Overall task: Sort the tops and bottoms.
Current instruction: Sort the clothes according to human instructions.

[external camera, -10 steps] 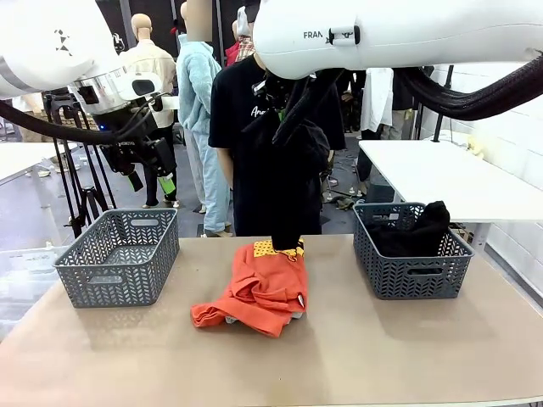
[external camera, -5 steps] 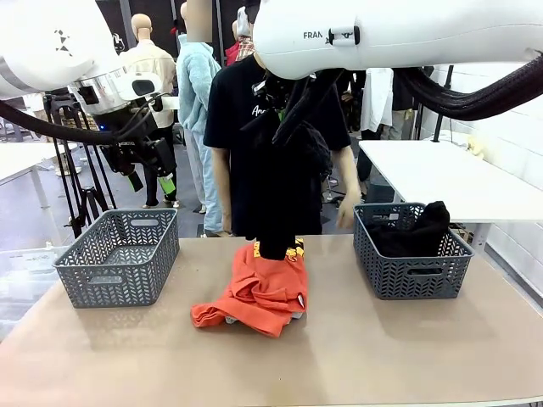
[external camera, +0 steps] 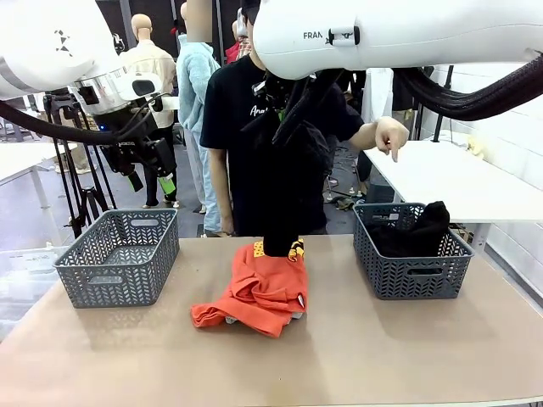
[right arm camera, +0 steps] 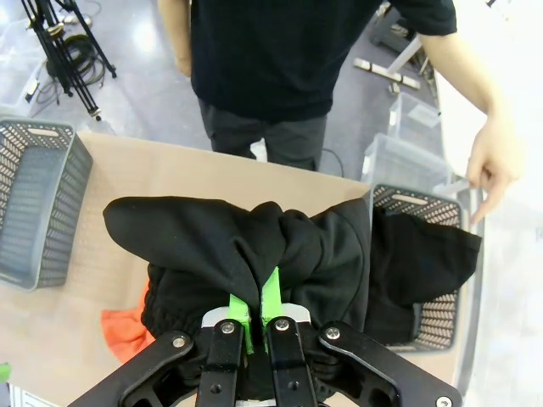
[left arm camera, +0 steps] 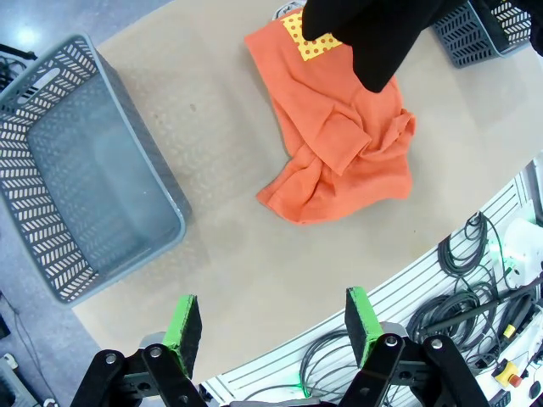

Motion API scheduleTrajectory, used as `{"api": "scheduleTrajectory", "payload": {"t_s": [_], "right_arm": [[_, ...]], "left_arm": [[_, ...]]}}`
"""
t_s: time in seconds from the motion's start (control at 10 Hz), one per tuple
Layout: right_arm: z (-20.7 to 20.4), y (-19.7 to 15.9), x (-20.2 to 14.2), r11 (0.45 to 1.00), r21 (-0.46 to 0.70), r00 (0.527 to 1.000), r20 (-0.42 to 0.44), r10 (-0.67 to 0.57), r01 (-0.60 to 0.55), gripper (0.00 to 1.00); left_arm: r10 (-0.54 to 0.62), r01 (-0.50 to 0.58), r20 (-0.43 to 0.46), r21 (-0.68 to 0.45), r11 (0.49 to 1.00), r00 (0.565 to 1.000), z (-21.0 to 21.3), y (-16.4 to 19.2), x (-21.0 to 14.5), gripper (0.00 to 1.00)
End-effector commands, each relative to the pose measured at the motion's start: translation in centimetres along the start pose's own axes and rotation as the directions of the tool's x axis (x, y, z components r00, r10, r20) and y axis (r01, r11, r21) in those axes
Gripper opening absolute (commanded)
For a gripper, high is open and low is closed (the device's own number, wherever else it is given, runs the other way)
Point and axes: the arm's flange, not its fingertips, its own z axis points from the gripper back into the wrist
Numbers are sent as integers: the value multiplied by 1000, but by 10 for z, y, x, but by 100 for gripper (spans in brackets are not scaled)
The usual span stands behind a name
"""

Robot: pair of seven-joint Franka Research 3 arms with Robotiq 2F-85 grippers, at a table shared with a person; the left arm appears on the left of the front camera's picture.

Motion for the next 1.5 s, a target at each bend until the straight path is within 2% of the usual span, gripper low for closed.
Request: {"api": "scheduleTrajectory", "payload": {"t_s": [0.0,1.1,1.4], "right_arm": [[4,-2,1,1000,19,1000,-3,-11,12,0],[0,0,0,1000,0,1000,0,0,0,0],[75,-67,-6,975,-131,984,16,-177,178,0]], "left_arm": [[-1,1,1,8,1000,1000,2,1,-1,88],[-1,1,1,8,1000,1000,2,1,-1,88],[-1,1,1,8,1000,1000,2,1,-1,88]]}}
